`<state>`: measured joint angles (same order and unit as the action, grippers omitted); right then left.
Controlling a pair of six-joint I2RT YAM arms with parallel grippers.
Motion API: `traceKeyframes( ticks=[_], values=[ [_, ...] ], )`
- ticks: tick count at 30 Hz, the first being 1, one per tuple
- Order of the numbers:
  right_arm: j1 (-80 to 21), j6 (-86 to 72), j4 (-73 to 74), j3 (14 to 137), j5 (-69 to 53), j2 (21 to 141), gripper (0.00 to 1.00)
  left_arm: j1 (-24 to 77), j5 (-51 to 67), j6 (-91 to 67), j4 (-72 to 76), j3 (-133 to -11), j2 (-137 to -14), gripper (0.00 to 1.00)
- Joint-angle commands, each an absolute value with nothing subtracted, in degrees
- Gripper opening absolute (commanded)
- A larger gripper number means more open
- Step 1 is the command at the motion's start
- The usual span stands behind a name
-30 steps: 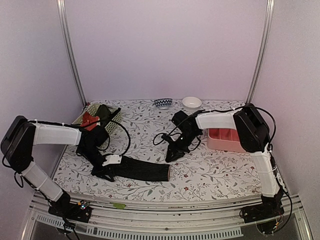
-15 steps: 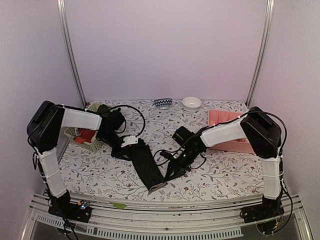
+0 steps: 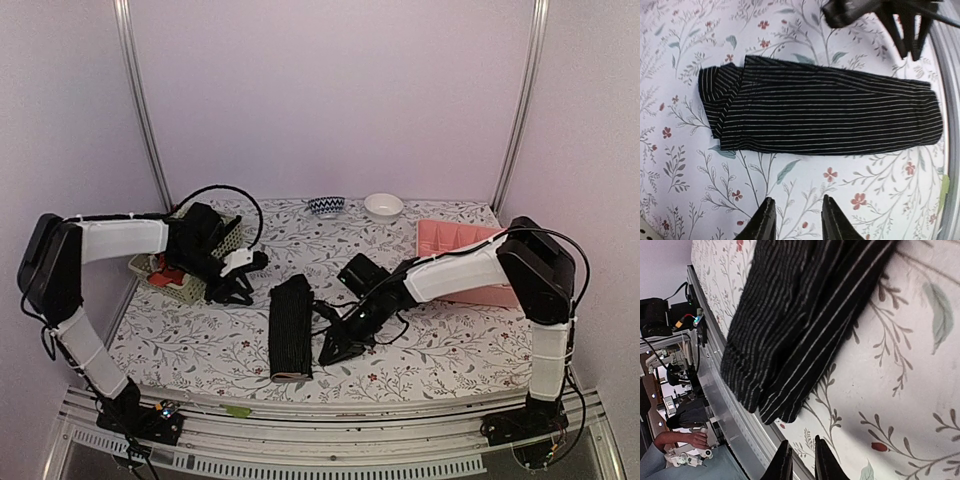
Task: Roll the underwear
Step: Rotate the underwear at the center of the board, then smooth out the underwear at the center of the board.
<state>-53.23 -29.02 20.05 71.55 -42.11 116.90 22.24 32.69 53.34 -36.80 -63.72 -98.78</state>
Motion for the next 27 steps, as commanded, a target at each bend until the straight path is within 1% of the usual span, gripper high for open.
traceKeyframes(
  ticks=[1,7,15,19,22,27],
  values=[
    [-52.12,-31.71,15.99,71.02,-43.06,113.95,0.18,24.73,39.59,53.01,-35.26,-54.9,-88.62,0.31],
    [-52.05,-36.25,8.2,70.95,-49.73,117.88,0.16,31.53,40.6,46.96,-29.3,-48.13,-85.28,0.27],
    [-52.17,-37.91,6.33,69.99,-52.14,121.35,0.12,40.27,38.48,41.37,-22.11,-42.74,-84.79,0.24],
    [-52.15,-38.94,4.33,69.7,-52.67,122.02,0.12,42.87,36.69,39.69,-19.74,-42.34,-86.58,0.22],
    [-52.15,-39.87,3.13,69.7,-53.08,122.98,0.11,44.4,34.16,39.29,-19.83,-43.68,-89.38,0.2],
    [-52.21,-41.18,1.55,69.7,-54.08,124.89,0.11,46.01,33.28,40.58,-20.86,-46.21,-92.8,0.19]
  ],
)
